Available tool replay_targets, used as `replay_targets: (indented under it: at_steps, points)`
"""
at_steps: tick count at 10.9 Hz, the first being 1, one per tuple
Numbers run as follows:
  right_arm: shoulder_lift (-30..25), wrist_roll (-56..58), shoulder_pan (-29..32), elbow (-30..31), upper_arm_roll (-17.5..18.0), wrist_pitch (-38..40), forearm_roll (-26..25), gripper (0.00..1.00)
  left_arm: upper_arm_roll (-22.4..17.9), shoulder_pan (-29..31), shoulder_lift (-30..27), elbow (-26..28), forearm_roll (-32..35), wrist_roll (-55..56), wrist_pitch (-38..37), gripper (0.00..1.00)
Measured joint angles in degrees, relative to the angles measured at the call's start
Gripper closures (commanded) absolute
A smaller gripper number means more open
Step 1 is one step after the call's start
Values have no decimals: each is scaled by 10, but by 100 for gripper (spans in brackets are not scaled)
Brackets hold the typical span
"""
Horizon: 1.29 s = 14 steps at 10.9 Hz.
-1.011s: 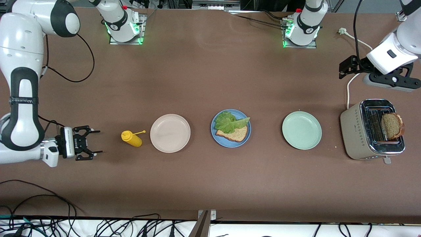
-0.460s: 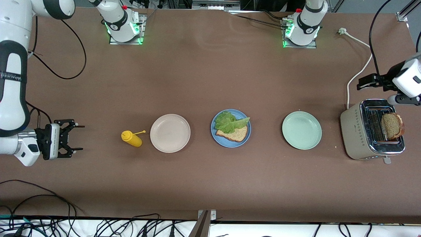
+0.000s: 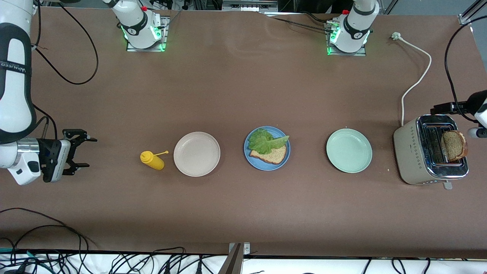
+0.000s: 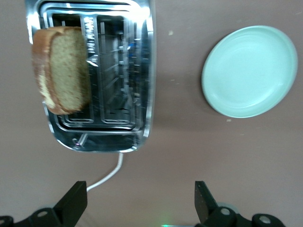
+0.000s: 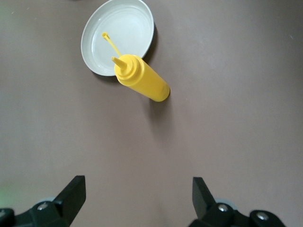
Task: Make sandwich in blue plate with both arms
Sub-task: 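Lower the left gripper into the toaster while the right gripper withdraws, then grasp the toasted bread slice in the toaster with the left gripper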
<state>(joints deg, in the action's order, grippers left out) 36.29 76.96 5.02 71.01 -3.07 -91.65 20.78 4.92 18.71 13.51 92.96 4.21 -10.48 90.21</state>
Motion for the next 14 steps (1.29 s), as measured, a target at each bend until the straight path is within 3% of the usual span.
replay_targets:
  at_steps: [6, 10, 14]
  points:
    - [-109, -259, -27, 79, 0, -7, -34, 0, -1, 66, 167, -130, 11, -96, 16, 0]
    - [-183, -445, -65, 119, 1, -28, -76, 0, -1, 79, 189, -147, 11, -120, 34, 0]
    - [-245, -509, -100, 166, 1, -47, -141, 0, 3, 79, 192, -150, 12, -121, 77, 0]
